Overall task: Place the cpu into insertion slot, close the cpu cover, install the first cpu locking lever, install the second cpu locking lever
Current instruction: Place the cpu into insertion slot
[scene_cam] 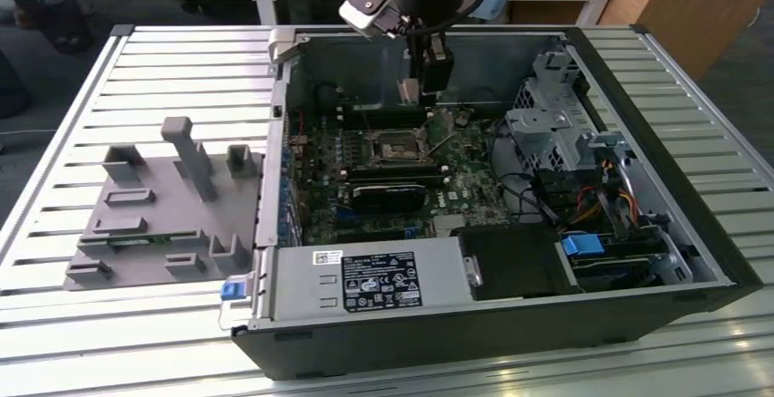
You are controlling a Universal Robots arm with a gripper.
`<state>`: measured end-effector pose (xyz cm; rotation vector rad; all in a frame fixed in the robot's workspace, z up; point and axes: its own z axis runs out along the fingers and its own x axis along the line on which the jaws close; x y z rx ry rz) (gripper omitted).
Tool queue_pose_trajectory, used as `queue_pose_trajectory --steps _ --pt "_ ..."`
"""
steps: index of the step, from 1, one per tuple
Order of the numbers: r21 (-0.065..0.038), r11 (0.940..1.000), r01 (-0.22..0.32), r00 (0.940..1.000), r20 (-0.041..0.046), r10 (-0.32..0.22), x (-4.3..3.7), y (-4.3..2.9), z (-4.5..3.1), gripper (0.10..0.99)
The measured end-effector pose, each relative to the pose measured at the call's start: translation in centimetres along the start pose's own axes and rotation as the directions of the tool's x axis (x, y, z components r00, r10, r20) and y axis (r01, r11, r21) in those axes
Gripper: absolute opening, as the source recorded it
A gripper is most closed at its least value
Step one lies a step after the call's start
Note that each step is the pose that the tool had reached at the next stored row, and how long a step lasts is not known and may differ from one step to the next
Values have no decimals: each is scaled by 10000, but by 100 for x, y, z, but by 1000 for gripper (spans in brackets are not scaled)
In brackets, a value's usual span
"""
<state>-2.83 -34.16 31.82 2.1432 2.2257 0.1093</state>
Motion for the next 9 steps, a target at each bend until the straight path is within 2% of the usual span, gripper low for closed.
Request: queue_pose_trajectory --steps 4,9 --pt "-4 9998 -174 9998 15 174 27 -17 55 541" --pt "-4 9998 -200 9998 17 200 39 -70 135 541"
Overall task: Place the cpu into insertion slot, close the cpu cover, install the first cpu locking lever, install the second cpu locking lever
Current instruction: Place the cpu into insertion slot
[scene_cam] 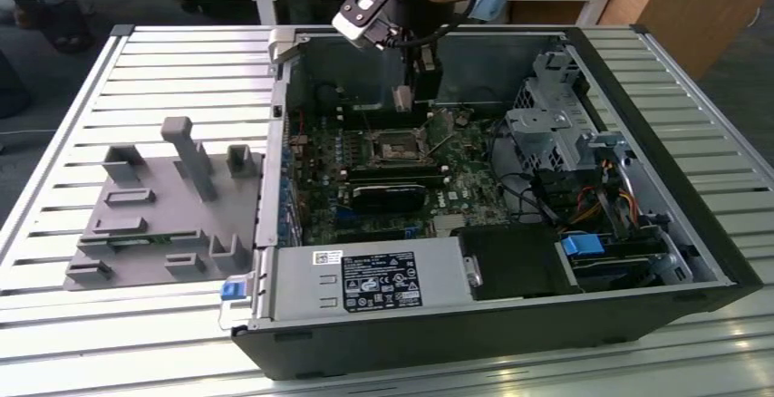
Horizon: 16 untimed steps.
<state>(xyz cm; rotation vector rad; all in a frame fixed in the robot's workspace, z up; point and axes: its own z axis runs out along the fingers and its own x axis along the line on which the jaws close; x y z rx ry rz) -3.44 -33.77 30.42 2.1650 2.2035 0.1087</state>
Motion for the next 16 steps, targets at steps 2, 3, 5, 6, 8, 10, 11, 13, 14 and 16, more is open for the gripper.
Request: queue_pose_trajectory --steps 2,3,5,6,8,10,11,13,14,16 --pt "0 10000 0 10000 1 0 4 -15 34 541" --pt "2 10000 0 10000 5 0 11 -22 51 541" --pt "3 10000 3 10000 34 -3 24 -31 86 541" --pt "1 10000 6 10000 64 -6 29 -34 107 541" --pt "4 10000 15 9999 166 -15 33 -36 134 541" --pt "6 10000 26 9996 292 -26 35 -38 157 541" --pt "7 10000 28 9995 330 -29 37 -40 174 541" --pt "7 10000 30 9994 332 -30 38 -44 210 541" --pt "7 10000 29 9994 334 -29 39 -47 229 541" --pt "7 10000 28 9994 336 -29 42 -56 264 541"
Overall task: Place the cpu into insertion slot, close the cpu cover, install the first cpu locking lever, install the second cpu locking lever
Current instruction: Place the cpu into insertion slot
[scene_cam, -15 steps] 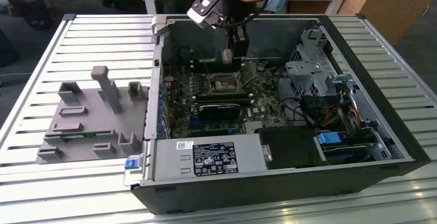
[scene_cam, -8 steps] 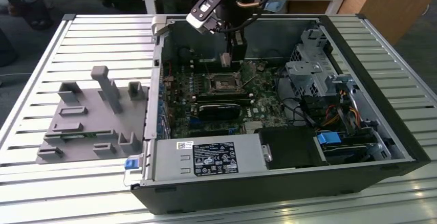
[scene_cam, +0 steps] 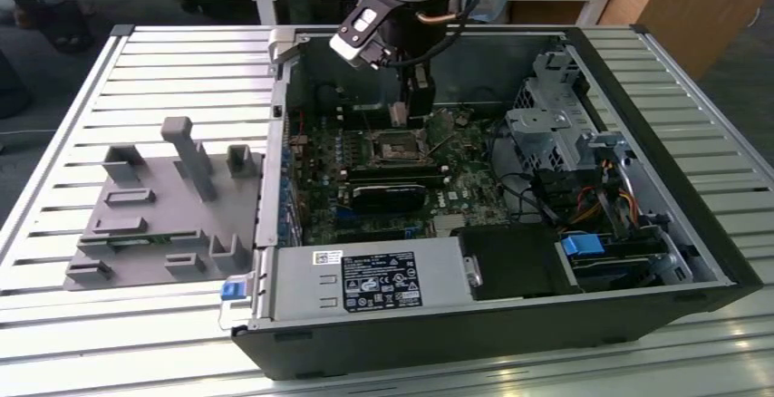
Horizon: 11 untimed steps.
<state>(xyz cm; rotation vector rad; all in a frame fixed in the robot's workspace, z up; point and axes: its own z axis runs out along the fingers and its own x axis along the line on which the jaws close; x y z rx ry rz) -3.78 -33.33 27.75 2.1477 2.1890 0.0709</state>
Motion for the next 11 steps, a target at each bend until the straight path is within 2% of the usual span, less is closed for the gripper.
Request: queue_pose_trajectory --steps 11 --pt "0 10000 0 10000 -1 0 47 -35 182 541"
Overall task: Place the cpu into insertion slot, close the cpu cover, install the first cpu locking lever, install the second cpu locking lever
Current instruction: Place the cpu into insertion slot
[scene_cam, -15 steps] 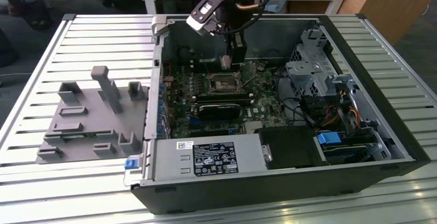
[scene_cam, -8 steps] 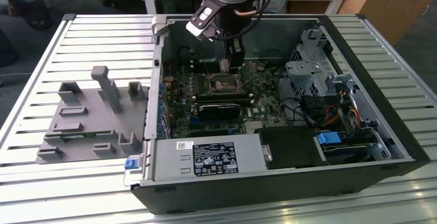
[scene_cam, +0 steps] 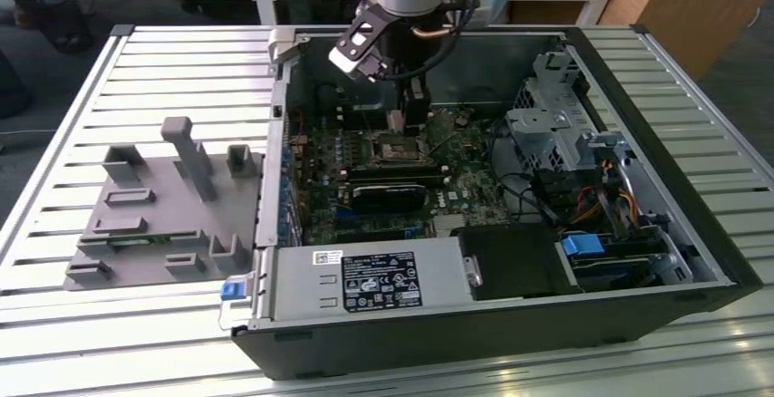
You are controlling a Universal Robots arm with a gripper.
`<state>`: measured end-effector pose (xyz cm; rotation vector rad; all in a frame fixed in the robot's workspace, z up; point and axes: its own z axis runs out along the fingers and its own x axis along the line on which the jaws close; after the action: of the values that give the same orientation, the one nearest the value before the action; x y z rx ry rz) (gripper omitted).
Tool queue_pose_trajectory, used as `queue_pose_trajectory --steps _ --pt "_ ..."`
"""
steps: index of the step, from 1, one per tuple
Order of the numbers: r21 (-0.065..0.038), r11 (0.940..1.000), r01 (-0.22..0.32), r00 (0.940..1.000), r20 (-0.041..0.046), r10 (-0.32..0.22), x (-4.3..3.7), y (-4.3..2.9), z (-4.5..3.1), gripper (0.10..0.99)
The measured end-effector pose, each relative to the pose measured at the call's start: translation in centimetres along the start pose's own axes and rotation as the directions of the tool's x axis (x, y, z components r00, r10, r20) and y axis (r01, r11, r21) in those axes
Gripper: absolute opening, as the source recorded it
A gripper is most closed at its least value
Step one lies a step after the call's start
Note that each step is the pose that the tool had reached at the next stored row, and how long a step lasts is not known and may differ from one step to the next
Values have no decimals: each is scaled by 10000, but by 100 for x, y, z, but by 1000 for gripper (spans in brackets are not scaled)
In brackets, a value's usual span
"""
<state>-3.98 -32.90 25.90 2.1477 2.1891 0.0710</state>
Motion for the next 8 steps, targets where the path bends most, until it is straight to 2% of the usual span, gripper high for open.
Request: queue_pose_trajectory --steps 8 --pt "0 10000 1 10000 0 -1 30 -35 101 541"
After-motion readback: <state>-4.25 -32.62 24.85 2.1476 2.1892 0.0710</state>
